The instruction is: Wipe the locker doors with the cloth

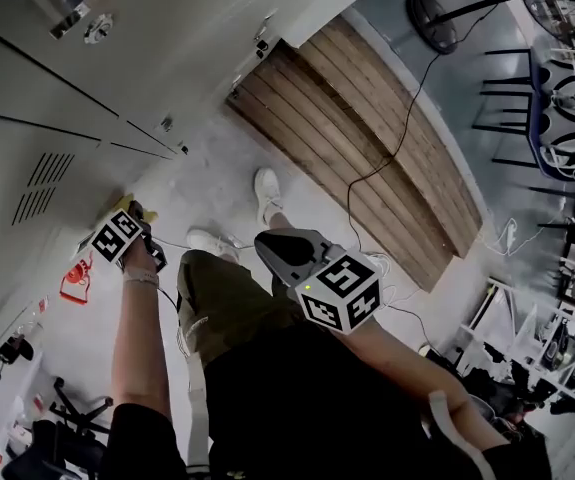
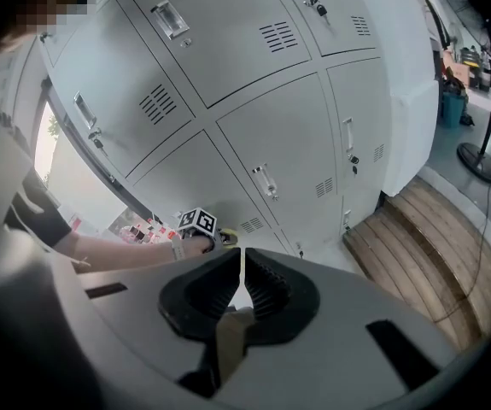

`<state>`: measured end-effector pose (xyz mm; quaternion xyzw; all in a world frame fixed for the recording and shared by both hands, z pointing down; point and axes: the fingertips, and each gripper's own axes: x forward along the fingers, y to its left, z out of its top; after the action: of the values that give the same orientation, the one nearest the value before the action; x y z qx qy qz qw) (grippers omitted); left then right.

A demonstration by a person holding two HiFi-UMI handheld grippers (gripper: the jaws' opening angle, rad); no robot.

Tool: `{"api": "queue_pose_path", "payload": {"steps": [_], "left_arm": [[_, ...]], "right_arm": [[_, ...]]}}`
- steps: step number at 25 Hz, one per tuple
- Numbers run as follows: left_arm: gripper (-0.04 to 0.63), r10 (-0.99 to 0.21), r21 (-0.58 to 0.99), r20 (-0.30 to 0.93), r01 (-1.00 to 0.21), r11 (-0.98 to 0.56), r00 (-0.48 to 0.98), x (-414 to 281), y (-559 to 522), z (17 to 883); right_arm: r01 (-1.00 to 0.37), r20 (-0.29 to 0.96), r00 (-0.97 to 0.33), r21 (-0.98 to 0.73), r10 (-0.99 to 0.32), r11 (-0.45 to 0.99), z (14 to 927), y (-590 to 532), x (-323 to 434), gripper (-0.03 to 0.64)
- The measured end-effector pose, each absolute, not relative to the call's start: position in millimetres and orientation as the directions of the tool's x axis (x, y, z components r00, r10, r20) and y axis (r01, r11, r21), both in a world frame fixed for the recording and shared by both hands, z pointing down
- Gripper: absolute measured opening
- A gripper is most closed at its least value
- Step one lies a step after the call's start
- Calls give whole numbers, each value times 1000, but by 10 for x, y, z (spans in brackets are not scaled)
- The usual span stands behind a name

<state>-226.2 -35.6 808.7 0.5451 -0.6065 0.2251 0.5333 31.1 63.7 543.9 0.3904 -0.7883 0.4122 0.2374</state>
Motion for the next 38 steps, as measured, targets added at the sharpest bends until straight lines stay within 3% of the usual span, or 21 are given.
{"api": "queue_pose_path", "payload": {"steps": [16,38], "left_arm": [[167,-392,227,915,-928,295,99,-2365,-63,8536],[167,-435,183,900,-918,351,13,-2940,127,8392]], "right_arm": [[-829,727,-552,-426,-408,362,5469,694,442,28],[-795,709,-593,-444,-382,412,5442,716,113,28]]}}
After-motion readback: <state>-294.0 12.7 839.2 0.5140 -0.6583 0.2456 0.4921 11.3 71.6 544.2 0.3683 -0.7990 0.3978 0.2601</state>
